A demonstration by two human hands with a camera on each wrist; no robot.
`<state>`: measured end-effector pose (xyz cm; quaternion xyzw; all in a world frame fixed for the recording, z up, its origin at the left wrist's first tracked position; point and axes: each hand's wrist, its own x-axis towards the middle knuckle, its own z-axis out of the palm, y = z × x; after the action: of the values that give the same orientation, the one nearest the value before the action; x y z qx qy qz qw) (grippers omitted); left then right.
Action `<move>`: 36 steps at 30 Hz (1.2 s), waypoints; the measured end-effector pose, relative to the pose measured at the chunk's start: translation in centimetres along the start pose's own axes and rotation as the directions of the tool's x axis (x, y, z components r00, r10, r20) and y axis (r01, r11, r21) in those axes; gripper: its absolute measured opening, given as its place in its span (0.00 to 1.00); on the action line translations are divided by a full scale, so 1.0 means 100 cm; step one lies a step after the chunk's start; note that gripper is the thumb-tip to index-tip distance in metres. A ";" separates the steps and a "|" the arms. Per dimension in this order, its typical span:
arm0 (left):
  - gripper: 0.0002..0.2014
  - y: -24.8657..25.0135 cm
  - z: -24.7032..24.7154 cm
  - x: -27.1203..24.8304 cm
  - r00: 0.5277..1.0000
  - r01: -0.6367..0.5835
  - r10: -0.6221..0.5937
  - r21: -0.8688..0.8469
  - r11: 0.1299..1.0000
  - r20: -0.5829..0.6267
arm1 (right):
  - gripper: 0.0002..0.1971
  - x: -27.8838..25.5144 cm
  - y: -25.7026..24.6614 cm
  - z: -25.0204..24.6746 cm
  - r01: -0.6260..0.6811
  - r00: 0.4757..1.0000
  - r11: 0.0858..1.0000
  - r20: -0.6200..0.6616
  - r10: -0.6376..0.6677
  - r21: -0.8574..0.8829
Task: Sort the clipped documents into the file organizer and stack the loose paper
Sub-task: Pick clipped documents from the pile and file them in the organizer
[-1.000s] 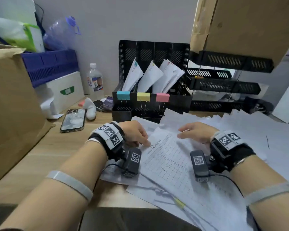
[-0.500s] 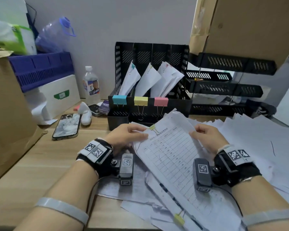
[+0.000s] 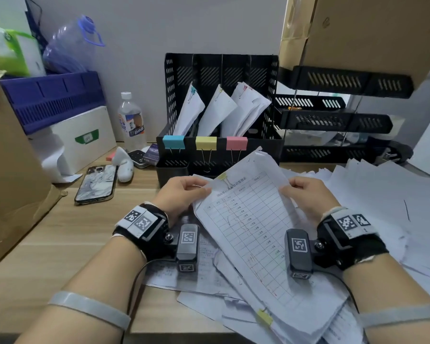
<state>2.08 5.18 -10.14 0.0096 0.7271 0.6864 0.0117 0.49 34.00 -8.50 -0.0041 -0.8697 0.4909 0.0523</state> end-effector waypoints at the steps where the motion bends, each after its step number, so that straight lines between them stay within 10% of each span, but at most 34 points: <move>1: 0.06 0.001 0.001 0.000 1.000 -0.002 0.001 -0.037 0.999 -0.023 | 0.09 0.000 -0.003 0.000 0.010 1.000 1.000 -0.017 -0.010 -0.011; 11: 0.11 0.011 0.005 -0.014 0.990 0.041 -0.031 -0.072 0.997 0.136 | 0.02 0.012 -0.060 0.006 0.122 0.965 0.984 -0.248 -0.087 0.130; 15: 0.09 0.048 0.007 -0.018 0.988 -0.155 0.155 0.008 0.988 -0.012 | 0.21 0.002 -0.089 0.001 0.238 0.898 0.971 -0.381 -0.221 -0.002; 19: 0.14 0.094 0.010 -0.006 0.889 -0.403 0.430 0.176 0.898 -0.160 | 0.38 -0.014 -0.143 -0.004 0.169 0.979 0.982 0.100 -0.177 0.084; 22: 0.24 0.118 0.018 0.010 0.821 -0.515 0.565 0.328 0.792 -0.078 | 0.45 -0.017 -0.181 0.000 0.114 0.939 0.981 0.306 -0.158 0.154; 27: 0.23 0.151 0.032 0.027 0.799 -0.601 0.558 0.311 0.736 0.223 | 0.20 0.004 -0.225 -0.006 0.191 0.981 0.980 0.027 -0.193 0.060; 31: 0.17 0.163 0.023 0.045 0.856 -0.517 0.500 0.258 0.816 0.136 | 0.21 0.020 -0.246 -0.030 0.314 0.932 0.943 -0.155 -0.328 -0.108; 36: 0.21 0.144 0.017 0.097 0.948 -0.287 0.262 0.840 0.460 0.180 | 0.16 0.038 -0.261 -0.050 0.360 0.890 0.931 -0.279 -0.360 -0.056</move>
<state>-7.58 7.95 4.09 0.1395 0.9587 0.2286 -0.0961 -1.70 24.97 16.70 0.0863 -0.8393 0.4657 0.2669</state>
